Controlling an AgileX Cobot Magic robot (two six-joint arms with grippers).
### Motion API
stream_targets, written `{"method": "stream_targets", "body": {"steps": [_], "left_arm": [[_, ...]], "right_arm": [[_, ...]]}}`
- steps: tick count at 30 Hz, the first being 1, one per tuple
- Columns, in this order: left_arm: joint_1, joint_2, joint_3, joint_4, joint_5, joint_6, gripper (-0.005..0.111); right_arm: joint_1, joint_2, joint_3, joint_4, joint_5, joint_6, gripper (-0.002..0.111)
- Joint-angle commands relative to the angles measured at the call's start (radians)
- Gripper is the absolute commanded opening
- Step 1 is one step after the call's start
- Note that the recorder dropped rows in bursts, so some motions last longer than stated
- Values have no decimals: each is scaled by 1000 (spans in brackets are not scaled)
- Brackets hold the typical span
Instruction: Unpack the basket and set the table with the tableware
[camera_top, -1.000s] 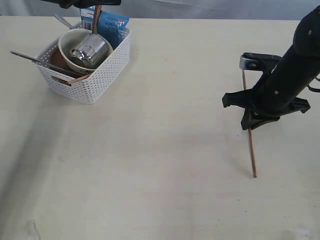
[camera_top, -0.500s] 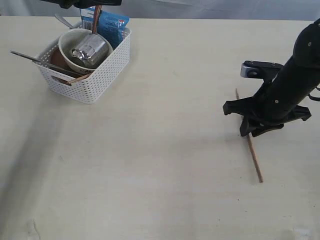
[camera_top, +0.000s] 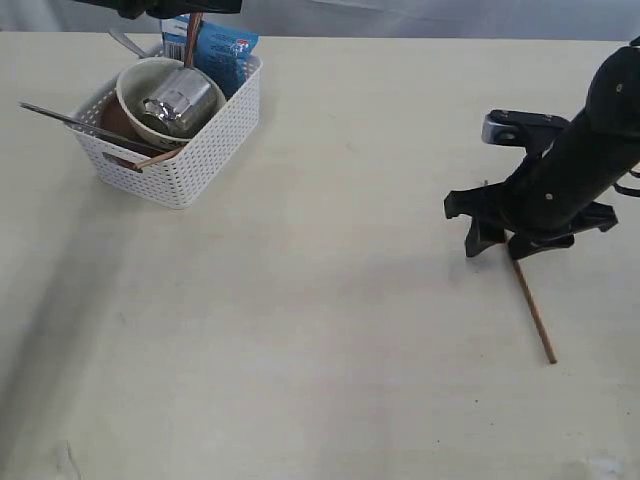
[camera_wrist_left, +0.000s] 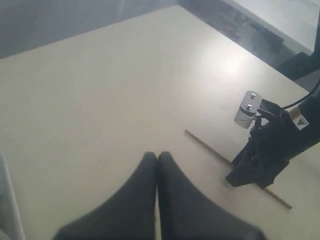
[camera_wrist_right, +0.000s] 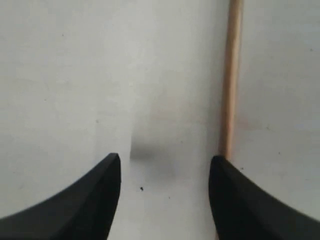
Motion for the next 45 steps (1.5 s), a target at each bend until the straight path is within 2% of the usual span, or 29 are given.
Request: {"method": "stream_targets", "body": {"steps": [1, 10, 15, 19, 21, 24, 27, 28, 30, 35, 45], "left_arm": [[1, -5, 5, 43, -83, -41, 0], [1, -5, 5, 282, -382, -287, 0], [-1, -5, 5, 277, -468, -339, 0], [-6, 8, -3, 270, -605, -346, 0], [-3, 25, -15, 270, -594, -360, 1], [-5, 66, -52, 270, -529, -360, 15], [-16, 122, -106, 270, -540, -367, 45], [-22, 149, -126, 270, -549, -367, 60], [-23, 195, -166, 270, -553, -375, 70], [-36, 281, -246, 272, -560, -375, 61], [-49, 383, -350, 275, -662, -374, 61]], "right_arm": [[-2, -8, -32, 3, -13, -21, 51], [-2, -8, -166, -1, -65, -60, 51], [-2, -8, -195, -46, -225, -64, 51], [-2, -8, -195, -90, -348, -64, 51], [-2, -8, -195, -89, -383, -75, 51], [-2, -8, -195, -106, -432, -105, 51], [-10, -8, -197, -108, -506, -105, 51], [-12, -8, -197, -108, -510, -105, 51], [-21, -8, -197, -108, -510, -105, 51], [-25, -8, -197, -108, -506, -105, 51], [-25, -8, -197, -102, -506, -105, 51]]}}
